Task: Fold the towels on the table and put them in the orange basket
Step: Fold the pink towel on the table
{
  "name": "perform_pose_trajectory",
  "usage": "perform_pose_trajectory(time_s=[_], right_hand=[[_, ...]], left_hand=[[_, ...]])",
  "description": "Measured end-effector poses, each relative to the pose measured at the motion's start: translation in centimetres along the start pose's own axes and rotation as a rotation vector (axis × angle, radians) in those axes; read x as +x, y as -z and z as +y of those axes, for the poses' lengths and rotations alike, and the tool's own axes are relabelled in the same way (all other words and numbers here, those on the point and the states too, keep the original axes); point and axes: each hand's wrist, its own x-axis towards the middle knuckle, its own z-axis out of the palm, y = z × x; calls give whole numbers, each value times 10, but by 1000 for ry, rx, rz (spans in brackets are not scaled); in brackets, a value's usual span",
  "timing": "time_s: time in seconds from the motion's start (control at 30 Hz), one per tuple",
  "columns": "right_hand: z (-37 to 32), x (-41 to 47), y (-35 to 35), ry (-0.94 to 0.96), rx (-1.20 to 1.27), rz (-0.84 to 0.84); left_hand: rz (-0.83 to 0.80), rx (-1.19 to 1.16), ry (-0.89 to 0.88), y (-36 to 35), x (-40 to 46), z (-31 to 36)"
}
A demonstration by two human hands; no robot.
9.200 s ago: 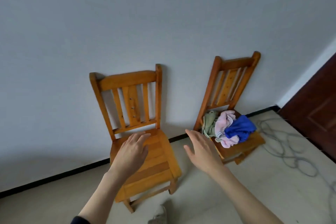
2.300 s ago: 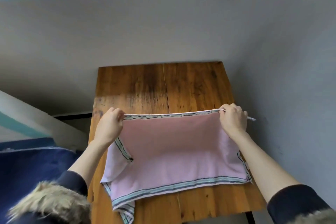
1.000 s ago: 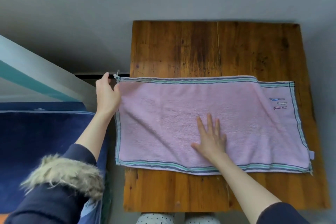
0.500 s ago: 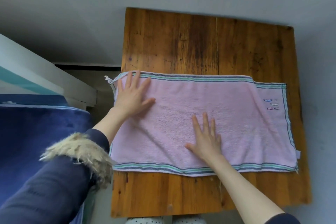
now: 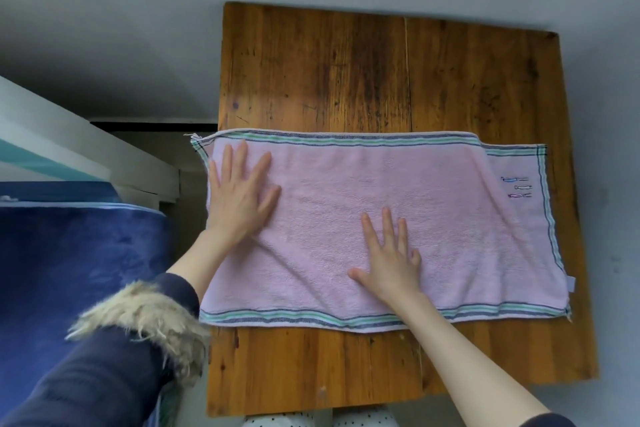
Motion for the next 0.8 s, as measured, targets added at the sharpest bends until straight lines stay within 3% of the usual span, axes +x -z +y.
perform_pose_trajectory(time_s=[0.27, 0.4, 0.8], right_hand=[[0, 0, 0, -6, -3, -12], [0, 1, -1, -8, 1, -10], [1, 0, -1, 4, 5, 17]], left_hand=[[-33, 74, 7, 14, 40, -8], [56, 26, -54, 2, -7, 12], [-131, -23, 68, -29, -140, 6]])
